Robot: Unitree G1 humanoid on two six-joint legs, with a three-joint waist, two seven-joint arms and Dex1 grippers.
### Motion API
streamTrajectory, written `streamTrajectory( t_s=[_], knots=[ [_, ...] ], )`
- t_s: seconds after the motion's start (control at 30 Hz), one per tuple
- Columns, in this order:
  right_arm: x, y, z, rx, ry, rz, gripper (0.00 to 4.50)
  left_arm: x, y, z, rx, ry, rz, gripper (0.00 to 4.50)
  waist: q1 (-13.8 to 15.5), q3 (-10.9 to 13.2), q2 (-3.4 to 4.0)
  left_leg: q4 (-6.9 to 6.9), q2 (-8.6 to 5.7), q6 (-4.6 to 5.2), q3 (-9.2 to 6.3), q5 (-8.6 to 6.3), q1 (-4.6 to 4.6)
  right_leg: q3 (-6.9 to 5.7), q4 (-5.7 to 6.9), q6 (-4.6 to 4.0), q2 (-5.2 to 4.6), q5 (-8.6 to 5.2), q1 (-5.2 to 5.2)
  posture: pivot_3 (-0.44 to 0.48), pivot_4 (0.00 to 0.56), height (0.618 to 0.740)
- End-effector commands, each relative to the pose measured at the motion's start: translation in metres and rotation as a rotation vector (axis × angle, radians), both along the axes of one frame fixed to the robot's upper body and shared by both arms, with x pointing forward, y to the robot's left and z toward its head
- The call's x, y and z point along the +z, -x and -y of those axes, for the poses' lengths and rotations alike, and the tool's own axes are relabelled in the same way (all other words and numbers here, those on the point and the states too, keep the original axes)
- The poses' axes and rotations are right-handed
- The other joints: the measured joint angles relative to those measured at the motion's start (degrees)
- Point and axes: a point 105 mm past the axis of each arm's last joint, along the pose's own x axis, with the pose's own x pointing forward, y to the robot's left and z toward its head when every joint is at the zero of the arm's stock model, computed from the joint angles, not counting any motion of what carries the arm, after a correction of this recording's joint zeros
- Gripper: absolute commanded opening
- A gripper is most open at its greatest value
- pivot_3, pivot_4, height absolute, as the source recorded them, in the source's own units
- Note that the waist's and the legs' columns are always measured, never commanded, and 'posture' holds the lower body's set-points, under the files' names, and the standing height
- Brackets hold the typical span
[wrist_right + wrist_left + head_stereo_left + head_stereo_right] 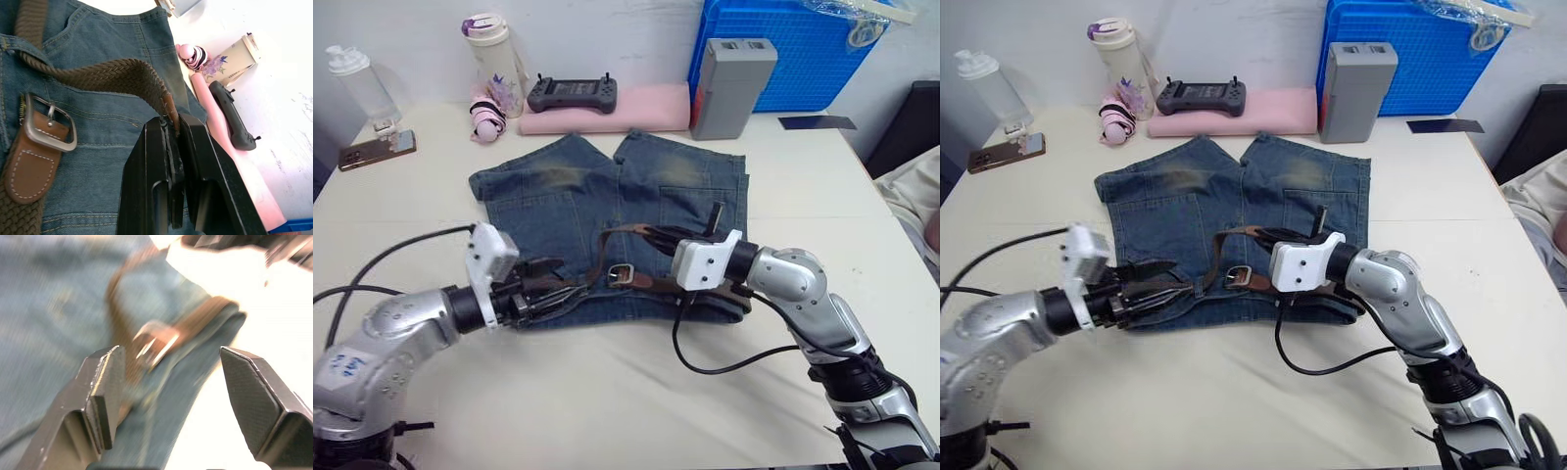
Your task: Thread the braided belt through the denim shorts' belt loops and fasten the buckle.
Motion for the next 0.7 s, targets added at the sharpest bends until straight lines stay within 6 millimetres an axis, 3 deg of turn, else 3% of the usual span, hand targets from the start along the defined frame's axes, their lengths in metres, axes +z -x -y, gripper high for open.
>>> streamTrajectory(
  t_s=[0.03,0.23,0.67,0.7],
  knots=[
    [0.007,0.005,-0.006,0.022,-0.011,0.034,0.00,0.010,-0.012,0.000,0.059,0.029,0.064,3.38,0.02,0.00,0.00,0.01,0.00,-0.01,0.01,0.01,0.03,0.00,0.00,0.00,0.01,0.00,0.02,0.000,0.150,0.712],
    [0.011,0.008,-0.012,0.040,-0.013,0.044,0.00,-0.006,-0.048,0.005,0.224,-0.022,0.155,3.38,0.03,0.00,-0.02,0.01,-0.01,-0.03,0.03,0.03,0.05,0.01,0.04,0.00,0.07,0.00,0.03,0.000,0.150,0.712],
    [0.017,0.019,-0.024,0.080,-0.025,0.052,0.00,-0.023,-0.073,0.031,0.188,-0.076,0.230,3.38,-0.04,0.01,-0.03,0.00,0.00,-0.03,0.05,0.03,-0.01,0.00,0.04,0.00,0.07,0.00,-0.01,0.000,0.150,0.712],
    [0.017,0.019,-0.024,0.079,-0.024,0.051,0.00,-0.025,-0.073,0.031,0.187,-0.085,0.230,3.14,-0.01,0.01,-0.03,0.00,0.00,-0.03,0.05,0.03,-0.01,-0.01,0.04,0.00,0.07,0.00,-0.02,0.000,0.150,0.712]
  ],
)
